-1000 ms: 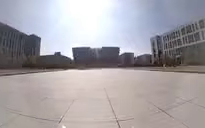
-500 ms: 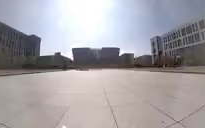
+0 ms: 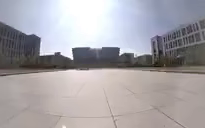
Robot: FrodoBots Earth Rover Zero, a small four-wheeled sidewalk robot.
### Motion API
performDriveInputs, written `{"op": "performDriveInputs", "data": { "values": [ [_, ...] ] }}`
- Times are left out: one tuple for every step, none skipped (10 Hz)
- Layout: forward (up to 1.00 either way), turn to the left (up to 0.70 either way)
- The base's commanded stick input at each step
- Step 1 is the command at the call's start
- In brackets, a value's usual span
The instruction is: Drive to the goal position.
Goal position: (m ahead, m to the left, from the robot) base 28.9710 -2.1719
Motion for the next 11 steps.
{"op": "performDriveInputs", "data": {
  "values": [
    [0.70, 0.00],
    [0.70, 0.00],
    [0.70, 0.00],
    [0.70, 0.00],
    [0.70, 0.00],
    [0.70, 0.00],
    [0.70, 0.00],
    [0.70, 0.00],
    [0.70, 0.00],
    [0.70, 0.00],
    [0.70, 0.00]
  ]
}}
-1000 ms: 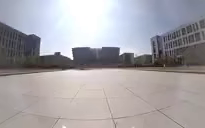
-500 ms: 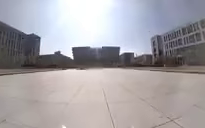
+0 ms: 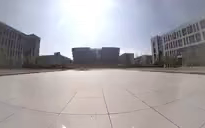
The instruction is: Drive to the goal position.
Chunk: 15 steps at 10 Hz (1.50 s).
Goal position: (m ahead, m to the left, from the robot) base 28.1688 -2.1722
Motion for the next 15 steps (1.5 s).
{"op": "performDriveInputs", "data": {
  "values": [
    [0.70, 0.00],
    [0.70, 0.00],
    [0.70, 0.00],
    [0.70, 0.00],
    [0.70, 0.00],
    [0.70, 0.00],
    [0.70, 0.00],
    [0.70, 0.00],
    [0.70, 0.00],
    [0.70, 0.00],
    [0.70, 0.00],
    [0.70, 0.00],
    [0.70, 0.00],
    [0.70, 0.00],
    [0.70, 0.00]
  ]
}}
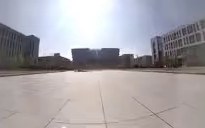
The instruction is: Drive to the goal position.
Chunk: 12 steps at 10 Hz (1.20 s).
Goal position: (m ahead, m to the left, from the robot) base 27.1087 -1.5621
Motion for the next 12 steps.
{"op": "performDriveInputs", "data": {
  "values": [
    [0.70, 0.00],
    [0.70, 0.00],
    [0.70, 0.00],
    [0.70, 0.00],
    [0.70, 0.00],
    [0.70, 0.00],
    [0.70, 0.00],
    [0.70, 0.00],
    [0.70, 0.00],
    [0.70, 0.00],
    [0.70, 0.00],
    [0.70, 0.00]
  ]
}}
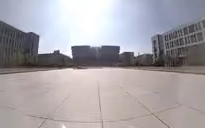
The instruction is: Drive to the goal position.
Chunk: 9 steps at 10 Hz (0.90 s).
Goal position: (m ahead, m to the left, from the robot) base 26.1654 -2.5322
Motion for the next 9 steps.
{"op": "performDriveInputs", "data": {
  "values": [
    [0.70, 0.00],
    [0.70, 0.00],
    [0.70, 0.00],
    [0.70, 0.00],
    [0.70, 0.00],
    [0.70, 0.00],
    [0.70, 0.00],
    [0.70, 0.00],
    [0.70, 0.00]
  ]
}}
